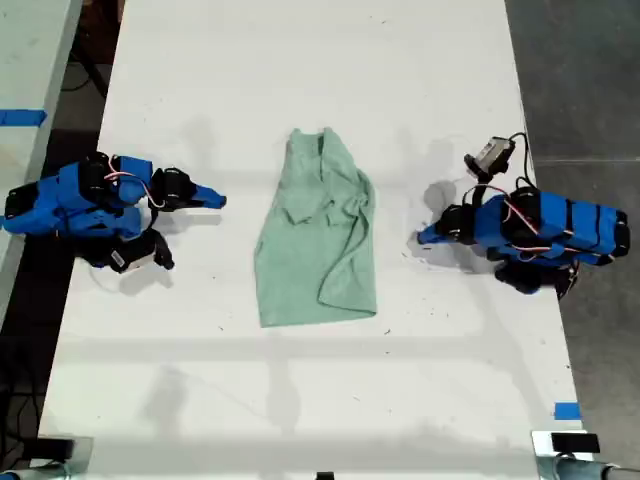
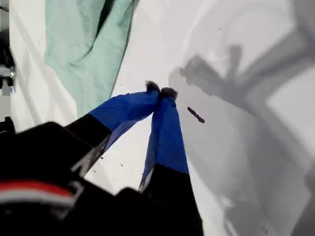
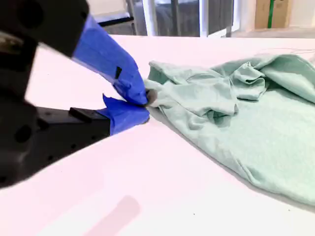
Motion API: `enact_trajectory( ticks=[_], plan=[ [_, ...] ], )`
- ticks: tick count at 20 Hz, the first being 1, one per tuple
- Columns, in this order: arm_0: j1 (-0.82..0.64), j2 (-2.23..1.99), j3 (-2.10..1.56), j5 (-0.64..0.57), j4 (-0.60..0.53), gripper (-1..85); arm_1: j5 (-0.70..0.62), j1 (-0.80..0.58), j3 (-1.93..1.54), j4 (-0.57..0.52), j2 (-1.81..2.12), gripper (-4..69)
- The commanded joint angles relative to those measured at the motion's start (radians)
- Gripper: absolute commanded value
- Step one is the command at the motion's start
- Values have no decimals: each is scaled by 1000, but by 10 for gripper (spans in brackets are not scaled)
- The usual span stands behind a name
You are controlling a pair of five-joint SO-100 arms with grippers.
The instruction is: Fold t shirt
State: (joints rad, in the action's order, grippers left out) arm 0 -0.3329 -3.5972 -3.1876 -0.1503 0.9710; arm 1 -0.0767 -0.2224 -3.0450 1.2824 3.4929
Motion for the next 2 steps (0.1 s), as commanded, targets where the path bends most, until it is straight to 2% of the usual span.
enact_trajectory(
  ticks=[1, 2],
  plan=[
    [9, -6, -11, 11, 5, 0, 11, -8, -46, 8, 15, 12],
    [9, -6, -11, 11, 5, 0, 23, -6, -44, 12, 15, 8]
  ],
)
